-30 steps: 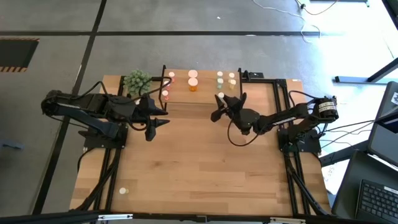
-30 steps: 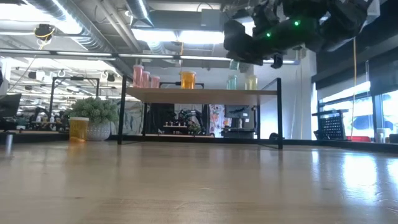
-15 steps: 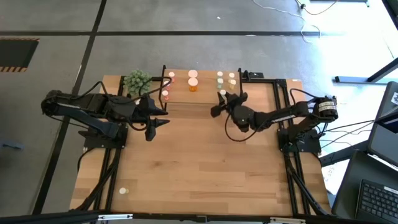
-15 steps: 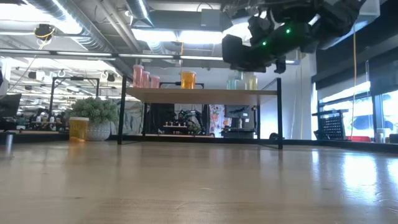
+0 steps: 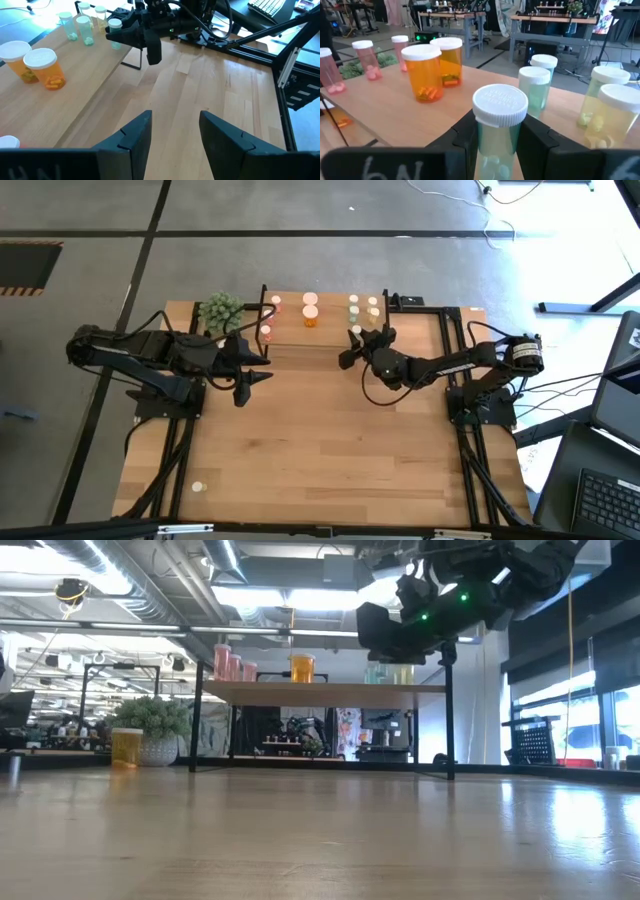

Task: Pick and place medicine bottles onto shelf by color
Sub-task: Put the blue medicine bottle on the shelf, aligned with the other blue medicine bottle

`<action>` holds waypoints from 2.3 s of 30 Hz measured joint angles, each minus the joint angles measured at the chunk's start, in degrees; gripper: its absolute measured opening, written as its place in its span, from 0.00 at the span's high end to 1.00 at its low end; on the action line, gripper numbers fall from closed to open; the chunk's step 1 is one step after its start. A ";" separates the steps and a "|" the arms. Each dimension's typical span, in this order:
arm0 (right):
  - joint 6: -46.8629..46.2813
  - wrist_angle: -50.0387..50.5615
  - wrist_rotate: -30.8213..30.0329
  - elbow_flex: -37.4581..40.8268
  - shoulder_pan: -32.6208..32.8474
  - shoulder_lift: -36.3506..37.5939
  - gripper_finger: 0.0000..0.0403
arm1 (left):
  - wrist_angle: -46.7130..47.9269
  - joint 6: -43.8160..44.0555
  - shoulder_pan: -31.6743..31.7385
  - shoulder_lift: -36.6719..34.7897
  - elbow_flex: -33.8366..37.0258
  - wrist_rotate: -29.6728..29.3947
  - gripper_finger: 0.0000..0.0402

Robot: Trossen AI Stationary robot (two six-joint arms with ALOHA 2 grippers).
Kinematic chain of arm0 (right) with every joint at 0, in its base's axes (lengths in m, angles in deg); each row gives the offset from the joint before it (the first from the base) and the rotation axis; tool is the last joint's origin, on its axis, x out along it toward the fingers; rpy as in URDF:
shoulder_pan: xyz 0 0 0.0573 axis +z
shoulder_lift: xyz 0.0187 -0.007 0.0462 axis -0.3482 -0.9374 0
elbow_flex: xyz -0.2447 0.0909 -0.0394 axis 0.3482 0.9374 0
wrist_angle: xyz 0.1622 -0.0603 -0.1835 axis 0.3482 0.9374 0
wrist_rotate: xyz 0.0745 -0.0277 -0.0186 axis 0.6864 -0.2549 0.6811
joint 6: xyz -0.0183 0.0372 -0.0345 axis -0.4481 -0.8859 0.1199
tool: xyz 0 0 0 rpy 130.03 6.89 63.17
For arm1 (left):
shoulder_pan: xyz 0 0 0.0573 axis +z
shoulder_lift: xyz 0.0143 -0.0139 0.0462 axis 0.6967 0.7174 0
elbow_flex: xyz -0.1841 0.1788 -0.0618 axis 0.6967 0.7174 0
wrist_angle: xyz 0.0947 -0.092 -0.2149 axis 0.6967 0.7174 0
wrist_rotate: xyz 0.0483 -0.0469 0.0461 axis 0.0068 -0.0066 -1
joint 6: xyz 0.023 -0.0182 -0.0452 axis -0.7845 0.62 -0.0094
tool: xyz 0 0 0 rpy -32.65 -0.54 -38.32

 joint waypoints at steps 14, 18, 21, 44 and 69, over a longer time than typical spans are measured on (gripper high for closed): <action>-0.39 0.56 3.76 -0.07 -1.80 0.07 0.73 | 0.00 -0.02 -0.01 0.00 0.00 0.00 0.60; -0.71 0.82 4.14 -0.09 -1.80 0.07 0.73 | 0.00 -0.02 -0.02 0.00 0.00 0.00 0.60; -0.32 1.05 4.31 -0.10 -1.80 0.09 0.73 | 0.00 -0.02 -0.01 -0.01 0.00 0.00 0.60; 3.87 1.51 5.16 0.13 -1.74 -0.19 0.64 | 0.02 -0.07 -0.02 -0.01 0.00 0.00 0.60; 5.04 0.80 2.88 0.15 -1.35 -0.22 0.64 | 0.02 -0.09 0.00 0.00 0.00 1.51 0.60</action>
